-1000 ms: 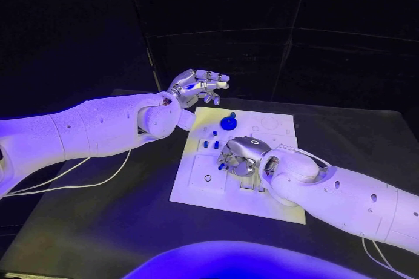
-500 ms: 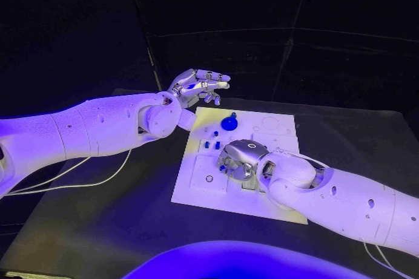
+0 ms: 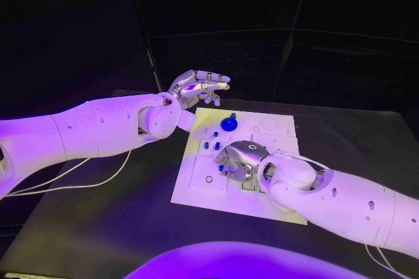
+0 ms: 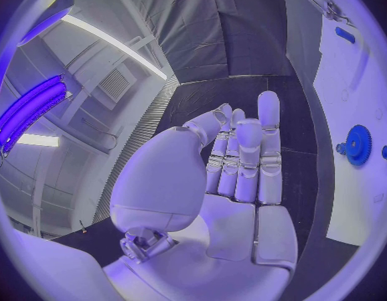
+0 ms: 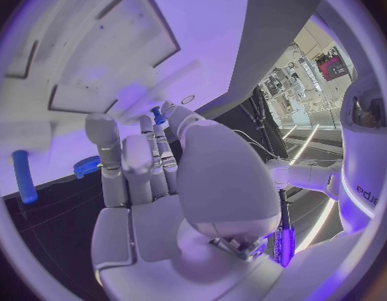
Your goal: Assemble the parts on the task board
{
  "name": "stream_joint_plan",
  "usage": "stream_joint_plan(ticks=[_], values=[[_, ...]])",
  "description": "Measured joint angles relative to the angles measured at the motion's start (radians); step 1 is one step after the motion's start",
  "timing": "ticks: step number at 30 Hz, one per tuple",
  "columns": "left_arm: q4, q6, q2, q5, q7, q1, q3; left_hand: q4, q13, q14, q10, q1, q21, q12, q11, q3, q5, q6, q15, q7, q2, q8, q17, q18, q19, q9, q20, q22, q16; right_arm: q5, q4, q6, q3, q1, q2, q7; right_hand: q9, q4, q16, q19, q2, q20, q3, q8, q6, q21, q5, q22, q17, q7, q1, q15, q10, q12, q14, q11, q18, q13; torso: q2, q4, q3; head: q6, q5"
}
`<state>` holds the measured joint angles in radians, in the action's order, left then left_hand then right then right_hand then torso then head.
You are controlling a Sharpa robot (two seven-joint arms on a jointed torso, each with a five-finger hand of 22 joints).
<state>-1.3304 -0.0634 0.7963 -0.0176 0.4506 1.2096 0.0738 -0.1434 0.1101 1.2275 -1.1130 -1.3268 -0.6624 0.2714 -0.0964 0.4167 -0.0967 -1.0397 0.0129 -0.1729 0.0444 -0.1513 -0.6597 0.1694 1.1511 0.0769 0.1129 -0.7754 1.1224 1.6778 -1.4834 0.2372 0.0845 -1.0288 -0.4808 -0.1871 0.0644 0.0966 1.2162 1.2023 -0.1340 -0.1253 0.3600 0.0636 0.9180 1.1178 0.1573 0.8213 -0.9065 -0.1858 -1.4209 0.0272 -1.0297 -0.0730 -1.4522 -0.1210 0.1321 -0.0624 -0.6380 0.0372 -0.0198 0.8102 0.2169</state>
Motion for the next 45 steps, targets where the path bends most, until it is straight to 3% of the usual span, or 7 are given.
stream_joint_plan(ticks=[11,18,22,27,31,39,45], values=[[-0.001,0.002,0.001,0.0,-0.002,0.0,0.0,0.0,0.0,0.0,0.0,0.0,0.0,0.0,0.0,0.0,0.0,0.0,0.0,0.0,0.0,0.0,0.0,0.0,0.0,0.0,0.0,0.0,0.0,-0.004,-0.011,0.04,0.004,0.004,-0.023,0.0,0.006,-0.008,-0.006,-0.003,0.0,-0.003,-0.015,0.003,-0.004,-0.011,0.0,-0.013,0.013,0.0,0.0,0.001,0.025,-0.025,0.001,-0.008,0.0,-0.007,-0.001,-0.0002,-0.0001,-0.002,-0.002],[-0.001,0.004,0.004,0.0,-0.003,0.0,0.0,0.0,0.0,0.0,0.0,0.0,0.0,0.0,0.0,0.0,0.0,0.0,0.0,0.0,0.0,0.0,0.0,0.0,0.0,-0.001,0.0,0.0,0.0,-0.005,-0.086,0.073,0.003,0.005,-0.089,-0.001,0.009,-0.008,-0.002,0.001,0.0,0.001,-0.02,0.01,0.012,-0.011,0.01,-0.006,0.004,0.005,0.0,0.001,0.02,-0.05,0.001,-0.004,0.0,-0.01,0.0,0.0003,-0.0003,-0.009,-0.009],[-0.001,0.005,0.005,0.0,-0.004,0.0,0.0,0.0,0.0,0.0,0.0,0.0,0.0,0.0,0.0,0.0,0.0,0.0,0.0,0.0,0.0,0.0,0.0,0.0,0.0,-0.001,0.0,0.0,0.0,-0.007,-0.131,0.09,-0.022,0.0,-0.138,-0.005,0.009,-0.005,-0.001,0.001,0.0,0.001,-0.028,0.01,0.016,-0.011,0.01,-0.005,0.004,0.002,0.0,0.001,0.017,-0.06,0.001,0.0,0.0,-0.01,0.001,0.0017,-0.0003,-0.018,-0.019],[0.002,0.006,0.004,0.0,-0.005,0.0,0.0,0.0,0.0,0.0,0.0,0.0,0.0,0.0,0.0,0.0,0.0,0.0,0.0,0.0,0.0,0.0,0.0,0.0,0.0,-0.001,0.0,0.0,0.0,-0.014,-0.144,0.109,-0.049,-0.037,-0.176,-0.021,0.009,0.0,-0.001,0.001,-0.004,0.001,-0.044,0.01,0.016,-0.011,0.01,-0.012,0.005,0.002,0.015,0.001,0.021,-0.069,0.001,0.004,0.0,-0.01,0.002,0.0027,-0.0003,-0.03,-0.031],[0.002,0.008,0.003,0.0,-0.006,0.0,0.0,0.0,0.0,0.0,0.0,0.0,0.0,0.0,0.0,0.0,0.0,0.0,0.0,0.0,0.0,0.0,0.0,0.0,0.0,-0.001,0.0,0.0,0.0,-0.029,-0.146,0.113,-0.062,-0.07,-0.213,-0.037,0.007,0.0,-0.002,0.001,-0.007,0.001,-0.058,0.006,0.008,-0.012,0.01,-0.019,0.013,0.009,0.018,0.001,0.033,-0.076,0.001,0.01,0.0,-0.01,0.003,0.0026,-0.0003,-0.037,-0.039],[0.003,0.01,0.004,0.0,-0.007,0.0,0.0,0.0,0.001,-0.004,0.004,0.0,0.0,0.005,-0.004,0.0,0.0,0.0,0.004,0.0,0.0,0.0,0.005,0.0,-0.003,-0.001,0.003,0.001,-0.005,-0.062,-0.143,0.076,-0.068,-0.1,-0.274,-0.066,0.007,0.0,-0.002,0.001,-0.009,0.0,-0.094,0.005,0.0,-0.022,0.01,-0.027,0.021,0.018,0.02,-0.003,0.062,-0.09,-0.002,0.013,0.0,-0.008,0.003,0.0021,-0.0001,-0.043,-0.046],[0.004,0.012,0.002,0.0,-0.008,0.0,0.0,0.0,0.001,-0.004,0.004,0.0,0.0,0.007,-0.004,0.0,0.0,0.0,0.004,0.0,0.0,0.0,0.005,0.0,-0.003,-0.001,0.003,0.001,-0.005,-0.076,-0.123,0.013,-0.068,-0.105,-0.284,-0.076,0.007,0.009,-0.002,0.006,-0.012,0.006,-0.156,0.005,-0.007,-0.026,0.05,-0.035,0.023,0.025,0.022,-0.006,0.081,-0.125,0.001,0.014,0.0,-0.008,0.002,0.0024,0.0005,-0.044,-0.05]])
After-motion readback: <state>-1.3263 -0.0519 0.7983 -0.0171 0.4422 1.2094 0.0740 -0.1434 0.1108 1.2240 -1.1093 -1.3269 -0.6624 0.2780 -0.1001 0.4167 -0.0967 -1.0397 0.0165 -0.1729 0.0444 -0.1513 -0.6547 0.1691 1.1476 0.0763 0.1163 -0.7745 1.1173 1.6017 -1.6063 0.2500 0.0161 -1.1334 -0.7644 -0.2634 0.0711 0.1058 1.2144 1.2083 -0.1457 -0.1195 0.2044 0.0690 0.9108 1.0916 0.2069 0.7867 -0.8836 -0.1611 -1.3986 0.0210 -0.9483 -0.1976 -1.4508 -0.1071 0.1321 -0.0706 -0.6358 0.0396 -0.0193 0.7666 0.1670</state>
